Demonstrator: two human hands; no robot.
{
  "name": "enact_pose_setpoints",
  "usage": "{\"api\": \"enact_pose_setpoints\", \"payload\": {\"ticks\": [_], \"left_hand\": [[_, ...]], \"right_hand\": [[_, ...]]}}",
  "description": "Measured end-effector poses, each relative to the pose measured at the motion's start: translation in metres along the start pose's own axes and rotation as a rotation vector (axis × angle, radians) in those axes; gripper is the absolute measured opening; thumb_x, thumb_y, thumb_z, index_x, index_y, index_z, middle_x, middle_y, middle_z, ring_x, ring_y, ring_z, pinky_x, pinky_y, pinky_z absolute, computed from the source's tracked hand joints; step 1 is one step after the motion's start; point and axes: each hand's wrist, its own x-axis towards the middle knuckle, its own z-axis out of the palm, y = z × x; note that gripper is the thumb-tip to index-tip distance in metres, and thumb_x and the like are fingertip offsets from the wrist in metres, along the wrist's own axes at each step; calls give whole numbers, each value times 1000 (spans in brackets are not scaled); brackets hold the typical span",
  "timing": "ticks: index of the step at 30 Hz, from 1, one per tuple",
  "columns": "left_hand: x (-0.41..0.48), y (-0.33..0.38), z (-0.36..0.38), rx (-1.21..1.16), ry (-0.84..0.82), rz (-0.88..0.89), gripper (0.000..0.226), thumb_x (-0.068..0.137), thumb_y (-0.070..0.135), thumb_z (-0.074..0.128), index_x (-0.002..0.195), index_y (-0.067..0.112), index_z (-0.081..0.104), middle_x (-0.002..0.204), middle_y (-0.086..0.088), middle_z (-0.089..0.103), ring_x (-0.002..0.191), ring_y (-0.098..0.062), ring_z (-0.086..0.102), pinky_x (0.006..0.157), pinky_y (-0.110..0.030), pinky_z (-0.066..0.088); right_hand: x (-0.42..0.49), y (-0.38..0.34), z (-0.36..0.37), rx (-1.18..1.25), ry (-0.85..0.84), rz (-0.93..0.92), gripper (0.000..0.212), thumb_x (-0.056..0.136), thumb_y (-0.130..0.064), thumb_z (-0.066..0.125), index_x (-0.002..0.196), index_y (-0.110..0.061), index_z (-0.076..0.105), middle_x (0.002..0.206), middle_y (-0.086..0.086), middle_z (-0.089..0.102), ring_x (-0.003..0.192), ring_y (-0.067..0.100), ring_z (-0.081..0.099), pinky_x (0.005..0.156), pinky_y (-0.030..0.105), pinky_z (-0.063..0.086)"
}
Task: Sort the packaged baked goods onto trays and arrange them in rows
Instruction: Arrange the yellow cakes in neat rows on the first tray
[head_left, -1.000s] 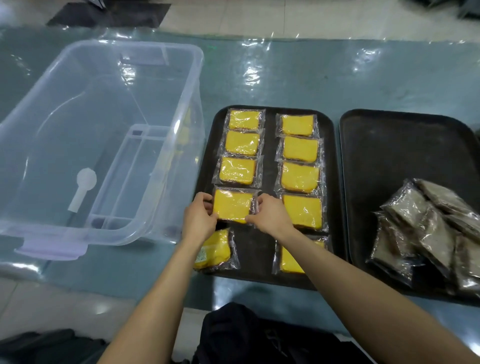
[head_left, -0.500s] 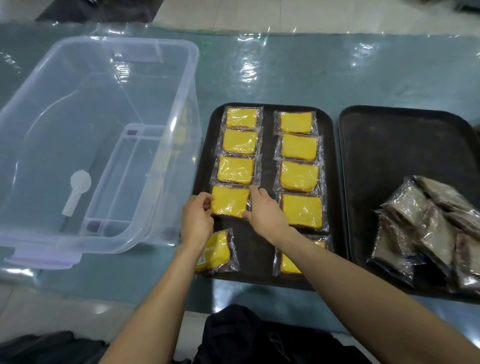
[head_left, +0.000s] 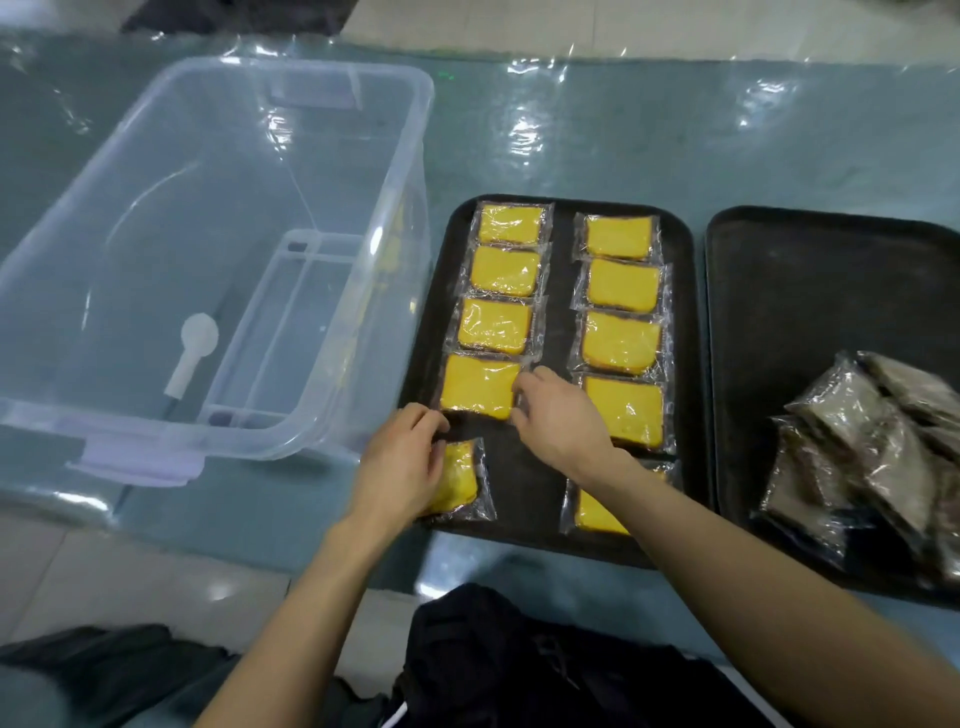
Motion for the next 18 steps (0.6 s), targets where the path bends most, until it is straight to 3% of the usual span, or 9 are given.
{"api": "enact_pose_setpoints", "payload": {"ticks": [2,5,8,10,11,13,15,18], "left_hand": [[-20,-7,2,61,-55,83,34,98,41,68,124,20,70,124,1,66,113,-26,64,97,-50,56],[-49,-12,7,178,-224,134,88,88,79,60,152,20,58,159,-6,55,147,-30,50,126,-54,37],[-70,-19,19,285,-320,153,116,72,78,79,165,20,43,173,-8,38,160,-30,35,135,-53,21],[-75,-20,24,275,-294,118,105,70,61,91,157,18,51,167,-7,47,155,-30,43,134,-50,25],[-77,-19,25,251,-253,119,87,75,49,89,149,17,57,160,-8,54,149,-31,50,131,-49,29],[-81,-13,23,208,-145,169,48,86,22,69,133,15,62,143,-11,64,134,-37,61,124,-49,38],[-85,-8,19,136,-71,178,41,87,3,63,127,12,64,134,-14,66,121,-40,65,114,-49,48],[-90,1,6,-176,20,-46,32,100,8,69,131,16,67,129,-5,67,111,-29,67,100,-47,56]], "right_hand": [[-4,-3,2,25,-90,-57,25,105,-23,63,128,-17,71,118,2,71,103,23,71,89,41,61],[-14,-7,7,-15,-218,-143,23,105,-23,62,126,-19,72,117,3,73,106,23,70,92,42,61],[-29,-6,17,-212,-296,-269,21,105,-21,61,123,-16,71,120,6,66,114,26,62,90,43,58],[-41,-6,21,-314,-315,-334,26,102,-17,62,127,-13,69,124,7,60,118,27,57,87,42,56],[-47,-5,22,-344,-320,-347,29,101,-16,62,130,-12,67,126,7,58,119,28,56,87,43,57],[-55,-4,24,-377,-334,-357,38,99,-16,62,137,-10,63,135,9,55,127,31,54,91,46,59],[-60,-1,23,-377,-379,-334,45,99,-17,63,144,-10,60,148,11,53,139,33,50,100,50,58],[-65,1,12,-192,-397,-239,34,104,-23,57,135,-15,68,138,9,64,128,32,62,99,46,57]]}}
